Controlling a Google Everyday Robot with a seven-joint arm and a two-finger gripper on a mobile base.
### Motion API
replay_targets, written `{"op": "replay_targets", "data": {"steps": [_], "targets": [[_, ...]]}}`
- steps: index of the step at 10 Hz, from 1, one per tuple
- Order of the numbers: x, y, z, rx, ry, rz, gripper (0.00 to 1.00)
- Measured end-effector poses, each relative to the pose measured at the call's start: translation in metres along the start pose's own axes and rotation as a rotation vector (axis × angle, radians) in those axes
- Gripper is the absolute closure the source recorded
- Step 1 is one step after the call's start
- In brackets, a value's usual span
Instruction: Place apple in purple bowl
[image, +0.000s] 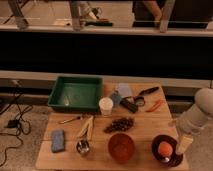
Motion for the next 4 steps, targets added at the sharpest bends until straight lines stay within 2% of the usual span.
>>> {"op": "replay_targets", "data": {"steps": [4], "targets": [[0.0002, 0.0001, 0.0009, -0.001, -0.001, 0.000, 0.20]]}}
